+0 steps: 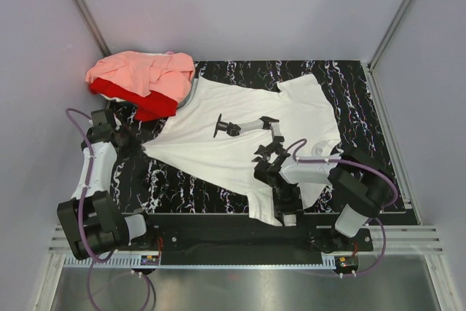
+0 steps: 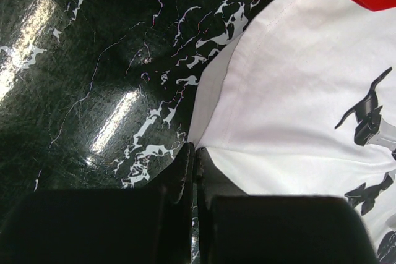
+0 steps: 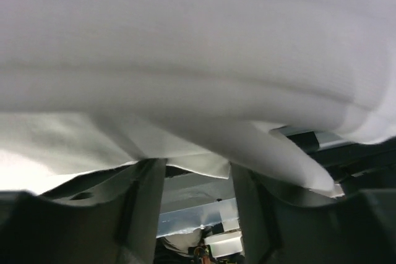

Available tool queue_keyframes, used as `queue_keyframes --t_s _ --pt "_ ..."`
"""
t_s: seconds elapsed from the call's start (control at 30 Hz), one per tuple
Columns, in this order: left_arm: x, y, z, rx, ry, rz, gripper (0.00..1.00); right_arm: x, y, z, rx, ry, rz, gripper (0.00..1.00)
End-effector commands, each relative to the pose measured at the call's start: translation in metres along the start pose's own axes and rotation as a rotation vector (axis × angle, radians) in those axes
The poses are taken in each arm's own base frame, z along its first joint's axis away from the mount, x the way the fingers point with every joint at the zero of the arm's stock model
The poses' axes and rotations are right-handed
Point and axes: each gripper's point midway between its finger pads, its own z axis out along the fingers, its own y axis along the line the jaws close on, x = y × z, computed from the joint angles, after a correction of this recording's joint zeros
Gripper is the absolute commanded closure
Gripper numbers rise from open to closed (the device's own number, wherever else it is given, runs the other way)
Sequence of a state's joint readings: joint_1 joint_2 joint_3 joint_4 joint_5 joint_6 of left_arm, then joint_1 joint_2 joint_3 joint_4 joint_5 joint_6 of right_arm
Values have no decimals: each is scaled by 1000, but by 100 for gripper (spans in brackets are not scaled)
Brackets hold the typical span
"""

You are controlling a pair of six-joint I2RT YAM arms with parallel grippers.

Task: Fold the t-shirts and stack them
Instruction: Fold the tshirt

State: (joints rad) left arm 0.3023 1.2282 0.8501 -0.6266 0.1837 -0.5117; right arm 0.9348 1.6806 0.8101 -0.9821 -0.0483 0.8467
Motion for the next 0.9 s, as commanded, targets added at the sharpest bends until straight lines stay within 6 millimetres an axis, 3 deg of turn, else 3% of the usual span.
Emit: queue_keyframes --t_s 0.0,0.27,0.4,0.43,0.57,0.7,0.87 --pt "-15 -9 -7 49 -64 32 100 9 7 -1 -64 27 25 49" --pt "-14 -7 -9 43 -69 37 100 12 6 -3 -104 4 54 100" --pt "-12 -6 -8 46 -64 39 100 8 2 -18 -124 -60 72 100" --pt "-10 -8 -9 57 -61 37 100 6 -11 -23 -73 -93 109 100" --pt "7 -21 -18 133 -16 52 100 -11 -26 -81 -123 -297 236 100" --pt "22 -36 -39 154 -9 113 100 -16 -60 -137 -209 -505 415 100" --pt "59 -46 -57 160 47 192 100 -6 -107 -171 -232 -634 548 100"
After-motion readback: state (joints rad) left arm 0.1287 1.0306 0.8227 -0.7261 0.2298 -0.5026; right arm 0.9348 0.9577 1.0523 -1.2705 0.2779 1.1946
